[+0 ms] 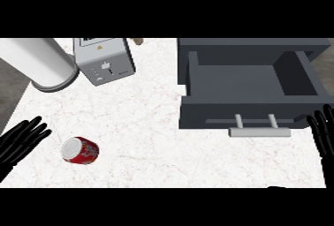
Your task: Pick up the can, place it into the drawer and close the drawer
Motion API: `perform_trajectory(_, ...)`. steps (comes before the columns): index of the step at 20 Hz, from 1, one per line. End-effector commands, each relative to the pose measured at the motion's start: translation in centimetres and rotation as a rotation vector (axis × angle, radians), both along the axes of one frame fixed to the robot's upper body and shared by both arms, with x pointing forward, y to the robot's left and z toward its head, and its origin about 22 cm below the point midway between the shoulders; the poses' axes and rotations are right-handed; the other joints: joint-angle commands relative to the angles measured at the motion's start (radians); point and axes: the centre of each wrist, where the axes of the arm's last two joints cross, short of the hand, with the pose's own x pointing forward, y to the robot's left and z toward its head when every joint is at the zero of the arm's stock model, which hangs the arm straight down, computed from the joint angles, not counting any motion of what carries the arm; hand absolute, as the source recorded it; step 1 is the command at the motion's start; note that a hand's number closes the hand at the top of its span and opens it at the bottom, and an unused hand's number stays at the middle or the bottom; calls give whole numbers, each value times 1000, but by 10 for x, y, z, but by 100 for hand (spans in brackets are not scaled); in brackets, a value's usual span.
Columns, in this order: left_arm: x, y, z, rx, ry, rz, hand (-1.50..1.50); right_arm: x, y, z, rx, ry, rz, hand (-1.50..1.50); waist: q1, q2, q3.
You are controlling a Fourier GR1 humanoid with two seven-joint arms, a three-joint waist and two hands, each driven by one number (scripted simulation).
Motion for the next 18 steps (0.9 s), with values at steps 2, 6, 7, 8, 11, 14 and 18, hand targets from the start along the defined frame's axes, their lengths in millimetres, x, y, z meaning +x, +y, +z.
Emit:
perform_trajectory(2, 8, -5, -35, -4, 28, 8, -150, 2, -4, -5, -16, 8, -10, -150, 0, 0, 0)
perform_trajectory(6, 26, -21, -34, 17, 27, 11, -150, 19, -16, -10, -30, 3, 10, -150, 2, 1, 0)
perform_trajectory(7, 1, -6, -46, 3, 12, 32, -150, -17, -13, -2, -28, 5, -9, -150, 0, -1, 0)
perform_trajectory(8, 17, -5, -44, 8, 25, 25, -150, 6, -25, -9, -20, 9, -3, -150, 1, 0, 0)
perform_trajectory(11, 25, -14, -67, 3, 48, 32, -150, -10, -16, 5, -17, 11, -5, -150, -1, 0, 0)
perform_trajectory(14, 9, 8, -78, -2, 24, 54, -150, -17, -18, -11, -4, -6, -21, -150, 0, 0, 0)
perform_trajectory(18, 20, 33, -79, 18, 29, 67, -150, -19, -22, -16, -26, -7, -1, -150, -2, 0, 0)
